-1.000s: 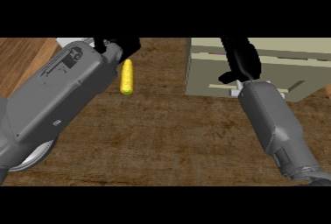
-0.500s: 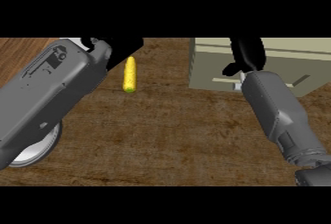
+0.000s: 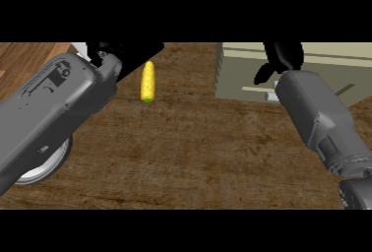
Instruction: Pick up the can, place it into the drawer and close the drawer
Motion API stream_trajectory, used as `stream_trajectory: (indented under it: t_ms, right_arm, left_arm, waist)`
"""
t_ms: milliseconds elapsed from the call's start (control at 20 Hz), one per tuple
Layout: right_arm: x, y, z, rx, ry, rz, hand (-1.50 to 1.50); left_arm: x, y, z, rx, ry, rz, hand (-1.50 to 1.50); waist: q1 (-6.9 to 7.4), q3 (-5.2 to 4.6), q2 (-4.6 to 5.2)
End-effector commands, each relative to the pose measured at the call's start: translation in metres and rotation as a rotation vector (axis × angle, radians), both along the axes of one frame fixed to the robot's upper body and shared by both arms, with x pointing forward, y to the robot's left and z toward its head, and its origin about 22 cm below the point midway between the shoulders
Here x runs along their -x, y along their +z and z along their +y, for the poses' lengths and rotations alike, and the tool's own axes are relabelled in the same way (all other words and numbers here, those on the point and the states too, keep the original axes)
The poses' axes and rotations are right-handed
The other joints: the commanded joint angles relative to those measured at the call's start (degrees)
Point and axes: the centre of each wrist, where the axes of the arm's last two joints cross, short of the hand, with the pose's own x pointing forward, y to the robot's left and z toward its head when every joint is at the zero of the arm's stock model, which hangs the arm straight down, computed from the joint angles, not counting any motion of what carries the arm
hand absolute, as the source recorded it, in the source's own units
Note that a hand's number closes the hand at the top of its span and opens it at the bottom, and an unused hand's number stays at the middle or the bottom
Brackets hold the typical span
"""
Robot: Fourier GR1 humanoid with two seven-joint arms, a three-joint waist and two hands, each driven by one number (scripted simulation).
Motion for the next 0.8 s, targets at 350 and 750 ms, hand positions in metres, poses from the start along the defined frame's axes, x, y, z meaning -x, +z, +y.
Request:
stream_trajectory:
  t_ms: [350,750]
  right_arm:
    - [-0.011,0.03,0.032,-0.503,0.156,0.075,-1.5]
    - [-0.014,0.042,0.004,-0.73,0.208,0.042,-1.5]
  left_arm:
    - [0.01,0.001,-0.002,0.023,-0.027,0.019,-1.5]
    - [0.012,0.009,0.009,0.009,-0.006,0.016,-1.5]
  waist:
    - [1.05,-0.1,-0.69]
    - [0.28,-0.27,-0.67]
